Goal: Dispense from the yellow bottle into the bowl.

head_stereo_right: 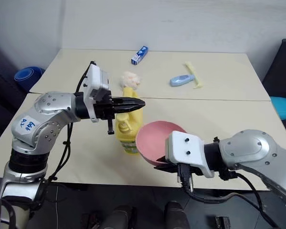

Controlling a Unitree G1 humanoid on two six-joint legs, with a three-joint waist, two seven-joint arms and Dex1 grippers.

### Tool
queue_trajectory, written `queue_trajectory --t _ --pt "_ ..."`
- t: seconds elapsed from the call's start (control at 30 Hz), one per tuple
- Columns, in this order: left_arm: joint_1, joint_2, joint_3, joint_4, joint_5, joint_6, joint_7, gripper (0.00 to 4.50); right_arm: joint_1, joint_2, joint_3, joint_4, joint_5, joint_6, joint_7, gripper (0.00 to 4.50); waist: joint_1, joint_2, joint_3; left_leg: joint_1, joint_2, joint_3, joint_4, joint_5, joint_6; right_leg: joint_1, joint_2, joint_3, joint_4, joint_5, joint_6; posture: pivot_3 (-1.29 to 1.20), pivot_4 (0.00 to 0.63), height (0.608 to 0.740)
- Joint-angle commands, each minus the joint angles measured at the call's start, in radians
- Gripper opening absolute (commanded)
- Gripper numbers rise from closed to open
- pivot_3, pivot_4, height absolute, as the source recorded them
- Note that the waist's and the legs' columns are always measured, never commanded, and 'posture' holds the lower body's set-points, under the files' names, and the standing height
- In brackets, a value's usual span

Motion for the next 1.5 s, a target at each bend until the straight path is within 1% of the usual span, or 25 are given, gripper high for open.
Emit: queue_trajectory --t 0.03,0.13,0.3,0.53,0.7,0.93,1.13,1.27,1.5 --pt "0.018 0.008 -0.030 0.047 0.025 0.014 -0.025 0.05 -0.001 -0.016 -0.049 -0.005 -0.018 -0.072 0.043 0.00 -0.001 0.000 0.000 0.000 0.000 0.000 0.000 0.000 0.000 0.000 0.000 0.000 0.000 0.000 0.000 0.00 0.150 0.740" --pt "-0.003 -0.012 0.004 0.055 -0.016 0.035 -0.023 0.05 -0.009 -0.008 -0.048 -0.002 -0.018 -0.102 0.058 0.00 -0.001 0.000 0.000 0.000 0.000 0.000 0.000 0.000 0.000 0.000 0.000 0.000 0.000 0.000 0.000 0.00 0.150 0.740" --pt "-0.049 -0.023 0.069 0.052 -0.102 0.092 -0.036 0.05 -0.017 0.022 -0.063 -0.010 0.040 -0.144 0.076 0.00 0.000 -0.001 0.001 -0.001 0.000 0.000 0.001 0.000 0.000 -0.001 0.000 0.000 0.000 0.000 0.000 0.00 0.150 0.740" --pt "-0.088 0.017 0.111 0.025 -0.180 0.156 -0.089 0.05 -0.011 0.019 -0.061 0.004 0.037 -0.195 0.119 0.00 0.000 -0.002 0.002 -0.004 0.000 -0.001 0.001 0.000 0.000 -0.003 0.000 -0.001 0.001 0.000 0.000 0.00 0.150 0.740" --pt "-0.104 0.030 0.113 0.010 -0.203 0.201 -0.071 0.05 0.009 0.011 -0.045 0.014 0.003 -0.214 0.140 0.00 0.001 -0.002 0.002 -0.004 0.000 -0.001 0.000 0.000 0.000 -0.003 -0.001 0.000 0.001 0.000 0.000 0.00 0.150 0.740" --pt "-0.060 0.023 0.060 -0.037 -0.159 0.211 -0.029 0.05 0.015 0.004 -0.034 0.016 -0.043 -0.216 0.147 0.00 0.002 -0.002 0.002 -0.004 0.000 -0.001 0.000 0.000 0.000 -0.004 -0.001 0.000 0.001 0.000 0.000 0.00 0.150 0.740" --pt "-0.005 0.042 -0.027 -0.049 -0.044 0.156 0.001 0.05 0.012 0.009 -0.030 0.014 -0.051 -0.201 0.144 0.00 0.002 -0.002 0.002 -0.004 0.000 0.000 0.000 0.000 0.000 -0.004 -0.001 0.000 0.000 0.000 0.000 0.00 0.150 0.740" --pt "0.033 0.025 -0.055 -0.050 -0.001 0.134 0.046 0.05 0.006 0.017 -0.023 0.015 -0.049 -0.192 0.133 0.00 0.003 -0.002 0.001 -0.002 0.000 0.000 0.001 0.000 0.000 -0.002 -0.001 0.000 0.000 0.000 0.000 0.00 0.150 0.740" --pt "0.103 0.034 -0.081 -0.043 0.044 0.081 0.051 0.05 0.013 0.012 -0.014 0.028 -0.060 -0.195 0.126 0.00 0.003 0.000 0.000 0.001 0.000 0.000 0.000 0.000 0.000 0.001 -0.001 0.000 -0.001 0.000 0.000 0.00 0.150 0.740"
